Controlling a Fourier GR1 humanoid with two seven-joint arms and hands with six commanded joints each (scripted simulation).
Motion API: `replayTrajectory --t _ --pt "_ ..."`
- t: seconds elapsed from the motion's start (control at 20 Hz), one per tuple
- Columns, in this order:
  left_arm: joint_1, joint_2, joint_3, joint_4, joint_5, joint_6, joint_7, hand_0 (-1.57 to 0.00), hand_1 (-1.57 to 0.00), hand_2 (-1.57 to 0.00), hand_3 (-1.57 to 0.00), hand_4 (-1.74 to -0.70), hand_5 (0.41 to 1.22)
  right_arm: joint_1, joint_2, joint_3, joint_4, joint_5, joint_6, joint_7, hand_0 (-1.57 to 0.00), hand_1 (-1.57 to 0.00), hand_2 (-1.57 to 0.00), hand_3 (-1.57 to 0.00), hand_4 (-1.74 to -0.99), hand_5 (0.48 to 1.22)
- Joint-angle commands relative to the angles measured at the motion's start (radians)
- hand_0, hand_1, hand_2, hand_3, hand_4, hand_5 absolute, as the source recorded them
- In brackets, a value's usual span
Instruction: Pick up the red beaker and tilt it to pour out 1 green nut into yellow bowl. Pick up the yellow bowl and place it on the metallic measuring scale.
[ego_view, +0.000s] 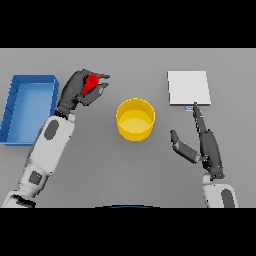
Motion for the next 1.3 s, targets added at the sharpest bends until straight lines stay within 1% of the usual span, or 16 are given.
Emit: replayTrajectory --t 0.0,0.1,0.2,0.25,0.4,0.5,0.6,0.65,0.75,0.8,0.9,0.95,1.0,1.05,1.15,1.25 --pt "0.002 0.013 -0.024 -0.012 -0.018 -0.011 0.011 -1.56 -1.56 -1.56 -1.56 -1.73 1.119 0.012 0.005 0.007 -0.010 0.002 0.000 0.002 0.00 0.00 0.00 0.00 -1.243 0.694" --pt "0.009 0.029 -0.056 -0.033 -0.033 -0.025 0.026 -1.56 -1.56 -1.56 -1.56 -1.73 1.115 0.000 0.002 0.003 -0.025 -0.002 0.002 0.028 0.00 0.00 0.00 0.00 -1.243 0.700" --pt "0.022 0.041 -0.082 -0.054 -0.040 -0.035 0.033 -1.56 -1.56 -1.56 -1.56 -1.73 1.113 0.025 0.003 0.013 -0.036 0.001 0.009 0.023 0.00 0.00 0.00 0.00 -1.243 0.710" --pt "0.004 0.059 -0.110 -0.054 -0.075 -0.040 0.060 -1.56 -1.56 -1.56 -1.56 -1.73 1.112 0.019 0.002 0.007 -0.033 -0.002 0.006 0.035 0.00 0.00 0.00 0.00 -1.248 0.711" --pt "-0.056 0.107 -0.222 -0.042 -0.208 -0.050 0.093 -1.57 -1.57 -1.57 -1.57 -1.74 1.123 0.000 0.002 0.008 -0.031 -0.003 0.009 0.045 0.00 0.00 0.00 0.00 -1.260 0.719" --pt "-0.110 0.136 -0.302 -0.009 -0.300 -0.069 0.091 -1.57 -1.57 -1.57 -1.57 -1.74 1.134 -0.006 0.001 0.002 -0.023 -0.014 0.015 0.037 0.00 0.00 0.00 0.00 -1.267 0.720" --pt "-0.167 0.145 -0.366 0.040 -0.375 -0.081 0.100 -1.57 -1.57 -1.57 -1.57 -1.74 1.166 0.000 0.003 0.002 -0.026 -0.018 0.016 0.036 0.00 0.00 0.00 0.00 -1.269 0.722" --pt "-0.192 0.156 -0.394 0.048 -0.403 -0.092 0.087 -1.57 -1.57 -1.57 -1.57 -1.74 1.177 0.014 0.008 0.010 -0.023 -0.012 0.015 0.016 0.00 0.00 0.00 0.00 -1.268 0.722" --pt "-0.255 0.173 -0.446 0.082 -0.452 -0.140 0.076 -1.57 -1.57 -1.57 -1.57 -1.74 1.193 0.007 0.002 0.001 -0.025 -0.017 0.015 0.018 0.00 0.00 0.00 0.00 -1.264 0.717" --pt "-0.282 0.168 -0.476 0.112 -0.478 -0.157 0.069 -1.57 -1.57 -1.57 -1.57 -1.69 1.198 0.012 0.007 0.007 -0.023 -0.015 0.015 0.000 0.00 0.00 0.00 0.00 -1.261 0.715" --pt "-0.336 0.177 -0.538 0.138 -0.524 -0.211 0.042 -1.57 -1.57 -1.57 -1.57 -1.61 1.206 -0.005 0.009 -0.005 -0.009 -0.022 0.010 0.028 0.00 0.00 0.00 0.00 -1.258 0.697" --pt "-0.357 0.178 -0.572 0.145 -0.545 -0.248 0.050 -1.57 -1.57 -1.57 -1.57 -1.64 1.209 -0.003 0.010 -0.003 -0.007 -0.017 0.007 0.016 0.00 0.00 0.00 0.00 -1.253 0.688" --pt "-0.387 0.176 -0.600 0.161 -0.560 -0.278 0.042 -1.57 -1.57 -1.57 -1.57 -1.66 1.212 0.003 0.005 -0.009 -0.016 -0.015 0.000 0.014 0.00 0.00 0.00 0.00 -1.245 0.679" --pt "-0.411 0.164 -0.622 0.173 -0.569 -0.302 0.044 -1.57 -1.57 -1.57 -1.57 -1.67 1.214 -0.002 0.017 -0.005 -0.013 -0.018 -0.002 0.019 0.00 0.00 0.00 0.00 -1.237 0.671" --pt "-0.447 0.160 -0.667 0.200 -0.588 -0.323 0.008 -1.57 -1.57 -1.57 -1.57 -1.69 1.216 -0.001 0.029 -0.001 -0.008 -0.018 -0.005 0.026 0.00 0.00 0.00 0.00 -1.220 0.657" --pt "-0.497 0.145 -0.715 0.240 -0.614 -0.355 -0.001 -1.57 -1.57 -1.57 -1.57 -1.71 1.218 -0.003 0.033 -0.005 0.005 -0.016 -0.014 0.017 0.00 0.00 0.00 0.00 -1.198 0.650"
